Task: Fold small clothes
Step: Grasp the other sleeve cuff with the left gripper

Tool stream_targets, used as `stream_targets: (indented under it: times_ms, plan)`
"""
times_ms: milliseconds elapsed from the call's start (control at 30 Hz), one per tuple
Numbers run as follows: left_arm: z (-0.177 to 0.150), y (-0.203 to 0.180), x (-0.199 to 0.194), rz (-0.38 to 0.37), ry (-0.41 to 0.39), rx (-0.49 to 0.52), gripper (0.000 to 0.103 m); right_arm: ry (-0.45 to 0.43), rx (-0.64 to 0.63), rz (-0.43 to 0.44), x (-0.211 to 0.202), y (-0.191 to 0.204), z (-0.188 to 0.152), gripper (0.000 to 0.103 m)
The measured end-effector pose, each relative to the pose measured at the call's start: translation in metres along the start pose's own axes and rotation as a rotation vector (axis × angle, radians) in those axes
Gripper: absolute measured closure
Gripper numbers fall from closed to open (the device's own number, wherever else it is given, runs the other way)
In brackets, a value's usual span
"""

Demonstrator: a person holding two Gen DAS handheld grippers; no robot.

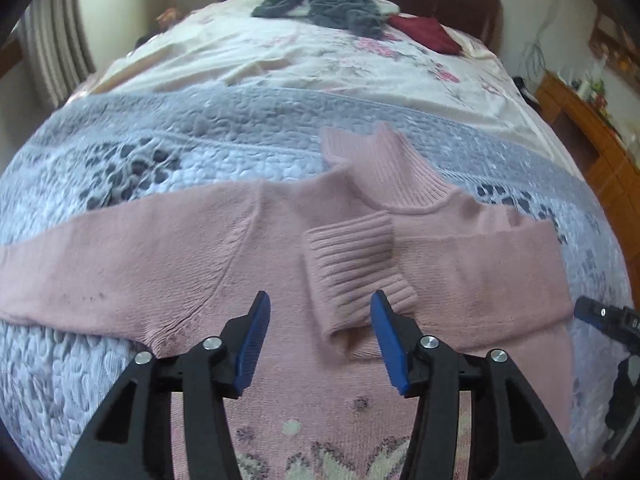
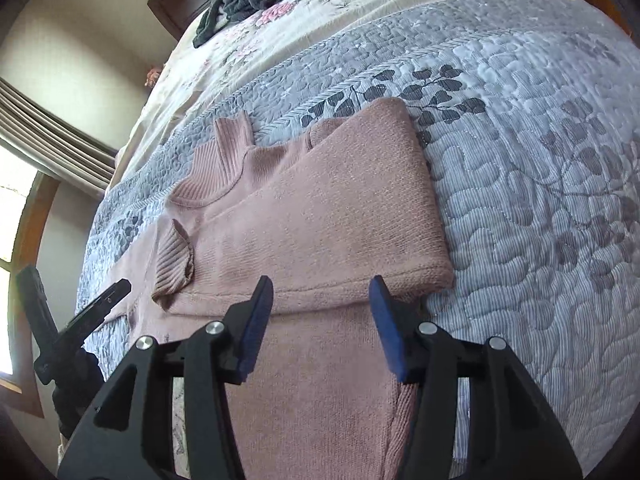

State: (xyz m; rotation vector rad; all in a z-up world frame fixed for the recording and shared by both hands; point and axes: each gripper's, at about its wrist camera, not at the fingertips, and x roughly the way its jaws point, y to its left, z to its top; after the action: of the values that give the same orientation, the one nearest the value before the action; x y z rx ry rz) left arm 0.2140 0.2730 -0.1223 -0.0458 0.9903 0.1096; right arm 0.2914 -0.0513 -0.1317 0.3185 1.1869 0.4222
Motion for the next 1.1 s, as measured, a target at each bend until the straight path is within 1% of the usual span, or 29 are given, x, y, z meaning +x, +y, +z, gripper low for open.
stream_targets:
  times_ms: [33,100,133,167,233,267,300,367,400,433,500,567,633,700,767,833,900,933,967,1000,1033,1100]
  plan:
    - [0.001,-0.015,0.009,0.020,0.018,0.054,0.045,0.007,-0.005,-0.016,0.004,0.002,0.000,0.052]
    - [0.000,-0.036,0.027,0.058,0.042,0.136,0.045,0.021,0.002,-0.013,0.011,0.002,0.000,0.052]
    - [-0.001,-0.042,0.038,0.090,0.059,0.164,0.045,0.027,0.007,-0.010,0.014,0.001,0.001,0.052]
    - [-0.002,-0.044,0.048,0.118,0.077,0.179,0.045,0.032,0.007,-0.013,0.016,0.000,0.001,0.052]
    - [-0.003,-0.042,0.064,0.128,0.105,0.181,0.048,0.045,0.007,-0.020,0.022,-0.003,0.001,0.053]
    - [-0.003,-0.040,0.067,0.118,0.105,0.184,0.063,0.051,0.012,-0.018,0.025,-0.004,0.002,0.053]
    - [-0.003,-0.038,0.068,0.100,0.105,0.185,0.070,0.056,0.019,-0.013,0.028,-0.006,0.001,0.053]
    - [-0.002,-0.029,0.065,0.059,0.094,0.152,0.088,0.058,0.028,-0.004,0.031,-0.009,0.001,0.053]
    - [-0.002,-0.022,0.060,0.030,0.085,0.115,0.092,0.058,0.028,-0.002,0.032,-0.010,0.001,0.053]
    - [-0.001,-0.014,0.054,0.007,0.070,0.073,0.092,0.058,0.026,-0.002,0.032,-0.010,0.001,0.053]
    - [0.002,0.004,0.038,-0.018,0.024,0.002,0.093,0.058,0.019,-0.004,0.032,-0.009,0.000,0.053]
    - [0.001,0.024,0.019,-0.020,-0.024,-0.055,0.093,0.060,0.012,-0.007,0.030,-0.009,0.000,0.053]
    - [-0.004,0.052,0.005,-0.016,-0.045,-0.131,0.092,0.061,0.007,-0.010,0.029,-0.007,0.000,0.053]
    - [-0.010,0.079,-0.003,0.015,-0.049,-0.189,0.091,0.060,0.002,-0.017,0.024,-0.006,0.001,0.053]
    - [-0.016,0.098,-0.009,0.066,-0.058,-0.217,0.091,0.047,-0.009,-0.020,0.017,-0.003,0.002,0.052]
    - [-0.018,0.112,-0.015,0.070,-0.066,-0.251,0.091,0.032,-0.022,-0.011,0.010,0.003,0.004,0.051]
    - [-0.018,0.115,-0.018,0.053,-0.080,-0.267,0.091,0.029,-0.030,0.001,0.008,0.010,0.006,0.050]
    - [-0.017,0.110,-0.018,0.045,-0.079,-0.250,0.087,0.030,-0.036,-0.003,0.008,0.013,0.007,0.046]
    - [-0.015,0.103,-0.016,0.029,-0.074,-0.230,0.081,0.033,-0.046,-0.007,0.010,0.017,0.008,0.044]
    - [-0.014,0.097,-0.013,0.006,-0.066,-0.219,0.072,0.039,-0.055,-0.009,0.013,0.021,0.008,0.044]
    - [-0.013,0.091,-0.008,-0.026,-0.052,-0.217,0.068,0.047,-0.060,-0.008,0.016,0.023,0.007,0.044]
    - [-0.012,0.080,0.008,-0.061,-0.015,-0.206,0.067,0.065,-0.056,-0.017,0.025,0.026,0.006,0.044]
